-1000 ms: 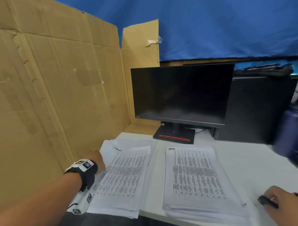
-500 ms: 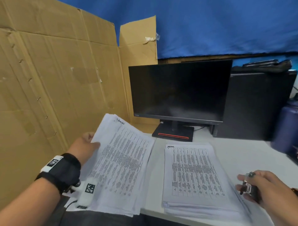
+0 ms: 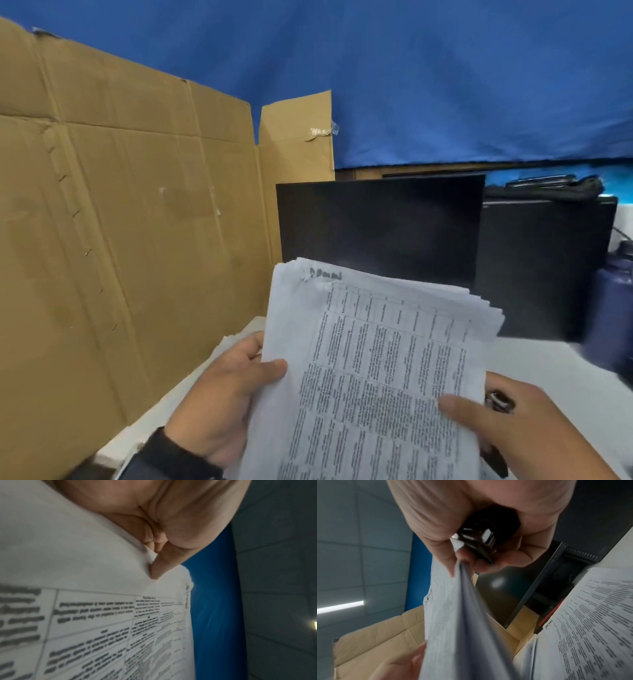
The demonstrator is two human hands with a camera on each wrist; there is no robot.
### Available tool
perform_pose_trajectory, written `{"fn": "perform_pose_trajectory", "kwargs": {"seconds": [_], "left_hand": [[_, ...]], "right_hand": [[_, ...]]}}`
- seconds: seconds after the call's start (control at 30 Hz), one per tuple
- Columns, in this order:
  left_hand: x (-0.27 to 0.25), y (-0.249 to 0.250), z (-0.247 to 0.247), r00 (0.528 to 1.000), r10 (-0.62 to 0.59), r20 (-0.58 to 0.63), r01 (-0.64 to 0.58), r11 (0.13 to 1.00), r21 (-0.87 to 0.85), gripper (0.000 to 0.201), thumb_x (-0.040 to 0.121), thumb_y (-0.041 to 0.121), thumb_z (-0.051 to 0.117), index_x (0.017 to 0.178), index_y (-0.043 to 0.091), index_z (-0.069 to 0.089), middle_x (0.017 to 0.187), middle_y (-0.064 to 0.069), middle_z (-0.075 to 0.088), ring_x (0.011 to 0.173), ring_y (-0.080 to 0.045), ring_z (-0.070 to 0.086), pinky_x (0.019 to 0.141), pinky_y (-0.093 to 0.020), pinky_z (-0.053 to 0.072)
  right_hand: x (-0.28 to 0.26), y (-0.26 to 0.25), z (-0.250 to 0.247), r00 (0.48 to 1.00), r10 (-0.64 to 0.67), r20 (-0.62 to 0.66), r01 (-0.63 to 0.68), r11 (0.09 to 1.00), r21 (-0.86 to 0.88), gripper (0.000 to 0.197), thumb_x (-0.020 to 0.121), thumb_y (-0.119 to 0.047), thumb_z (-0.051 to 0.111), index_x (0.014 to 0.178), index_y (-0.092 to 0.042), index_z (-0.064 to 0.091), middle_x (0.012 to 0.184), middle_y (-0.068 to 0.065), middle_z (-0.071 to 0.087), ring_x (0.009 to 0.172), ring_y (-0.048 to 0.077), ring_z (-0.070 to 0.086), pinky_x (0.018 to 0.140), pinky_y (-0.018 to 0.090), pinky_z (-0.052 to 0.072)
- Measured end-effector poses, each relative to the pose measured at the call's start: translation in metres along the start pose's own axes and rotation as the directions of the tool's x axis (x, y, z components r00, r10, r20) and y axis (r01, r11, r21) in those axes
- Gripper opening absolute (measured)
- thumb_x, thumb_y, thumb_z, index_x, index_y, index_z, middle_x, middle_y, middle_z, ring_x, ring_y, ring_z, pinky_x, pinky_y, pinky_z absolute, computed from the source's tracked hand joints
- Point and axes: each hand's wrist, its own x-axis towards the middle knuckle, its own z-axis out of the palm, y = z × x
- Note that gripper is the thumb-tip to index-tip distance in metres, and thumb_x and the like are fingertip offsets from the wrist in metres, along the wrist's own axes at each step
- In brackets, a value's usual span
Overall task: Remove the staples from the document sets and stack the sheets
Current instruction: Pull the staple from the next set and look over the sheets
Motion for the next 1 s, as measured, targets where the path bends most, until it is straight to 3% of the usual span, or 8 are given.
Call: {"fn": "perform_pose_trajectory", "kwargs": {"seconds": [0.13, 0.3, 0.47, 0.57, 0.7, 0.77, 0.87, 1.0], "left_hand": [[0.005, -0.025, 0.022, 0.988, -0.114, 0.102, 0.118, 0.992, -0.033, 0.051, 0.080, 0.004, 0.073, 0.130, -0.001, 0.066, 0.128, -0.027, 0.069, 0.118, -0.046, 0.067, 0.096, -0.053, 0.058], [0.017, -0.048, 0.045, 0.991, -0.120, 0.060, 0.121, 0.992, -0.016, 0.044, 0.082, 0.010, 0.080, 0.122, -0.005, 0.070, 0.122, -0.029, 0.071, 0.118, -0.047, 0.066, 0.108, -0.056, 0.050], [0.019, -0.061, 0.058, 0.990, -0.135, 0.047, 0.137, 0.990, -0.043, 0.047, 0.074, 0.011, 0.081, 0.117, -0.005, 0.073, 0.121, -0.032, 0.070, 0.112, -0.046, 0.070, 0.102, -0.056, 0.054], [0.015, -0.069, 0.058, 0.990, -0.138, 0.014, 0.138, 0.989, -0.058, 0.049, 0.073, 0.010, 0.088, 0.117, -0.006, 0.073, 0.120, -0.032, 0.071, 0.114, -0.050, 0.068, 0.105, -0.064, 0.049], [0.014, -0.073, 0.055, 0.988, -0.137, -0.077, 0.131, 0.988, -0.081, 0.042, 0.076, 0.007, 0.083, 0.114, -0.007, 0.073, 0.117, -0.035, 0.071, 0.111, -0.053, 0.068, 0.102, -0.069, 0.049], [0.012, -0.075, 0.057, 0.984, -0.147, -0.102, 0.138, 0.986, -0.093, 0.038, 0.076, 0.006, 0.081, 0.112, -0.006, 0.074, 0.114, -0.035, 0.071, 0.108, -0.053, 0.069, 0.101, -0.070, 0.049], [0.007, -0.081, 0.065, 0.981, -0.160, -0.111, 0.151, 0.985, -0.086, 0.035, 0.074, 0.007, 0.080, 0.107, -0.005, 0.075, 0.109, -0.034, 0.073, 0.102, -0.052, 0.072, 0.096, -0.068, 0.053], [-0.002, -0.089, 0.077, 0.984, -0.170, -0.044, 0.168, 0.984, -0.056, 0.024, 0.081, 0.004, 0.076, 0.103, -0.003, 0.079, 0.107, -0.029, 0.076, 0.100, -0.047, 0.074, 0.097, -0.058, 0.056]], "right_hand": [[-0.008, 0.015, -0.036, 0.979, 0.134, 0.153, -0.118, 0.987, -0.111, 0.016, 0.077, -0.005, 0.080, 0.077, -0.020, 0.083, 0.079, 0.004, 0.079, 0.061, 0.012, 0.074, 0.055, 0.016, 0.050], [-0.005, 0.032, -0.062, 0.966, 0.228, 0.119, -0.175, 0.922, -0.346, 0.025, 0.053, -0.052, 0.089, 0.073, -0.057, 0.074, 0.086, -0.032, 0.073, 0.093, -0.003, 0.068, 0.091, 0.013, 0.045], [0.003, 0.046, -0.074, 0.914, 0.338, 0.226, -0.298, 0.935, -0.193, 0.034, 0.052, -0.014, 0.097, 0.084, -0.016, 0.084, 0.094, 0.013, 0.078, 0.103, 0.035, 0.071, 0.080, 0.027, 0.047], [0.004, 0.051, -0.071, 0.912, 0.367, 0.184, -0.341, 0.926, -0.160, 0.021, 0.066, -0.003, 0.087, 0.086, -0.009, 0.083, 0.093, 0.019, 0.077, 0.101, 0.043, 0.069, 0.087, 0.034, 0.048], [0.002, 0.072, -0.064, 0.967, 0.250, 0.045, -0.243, 0.964, -0.111, 0.033, 0.058, -0.026, 0.091, 0.087, -0.015, 0.080, 0.066, 0.012, 0.069, 0.060, 0.024, 0.064, 0.067, 0.030, 0.047], [0.003, 0.077, -0.062, 0.969, 0.169, -0.181, -0.161, 0.985, 0.055, 0.013, 0.081, -0.007, 0.077, 0.090, -0.013, 0.070, 0.066, 0.021, 0.058, 0.059, 0.027, 0.051, 0.071, 0.039, 0.049], [-0.006, 0.069, -0.054, 0.920, -0.025, -0.392, 0.034, 0.999, 0.016, 0.028, 0.093, 0.006, 0.054, 0.083, -0.019, 0.061, 0.075, 0.020, 0.062, 0.065, 0.028, 0.057, 0.069, 0.046, 0.056], [-0.031, 0.054, -0.022, 0.938, -0.314, -0.150, 0.262, 0.921, -0.289, 0.011, 0.090, -0.036, 0.060, 0.100, -0.031, 0.058, 0.085, -0.006, 0.069, 0.076, 0.012, 0.068, 0.072, 0.034, 0.052]]}}
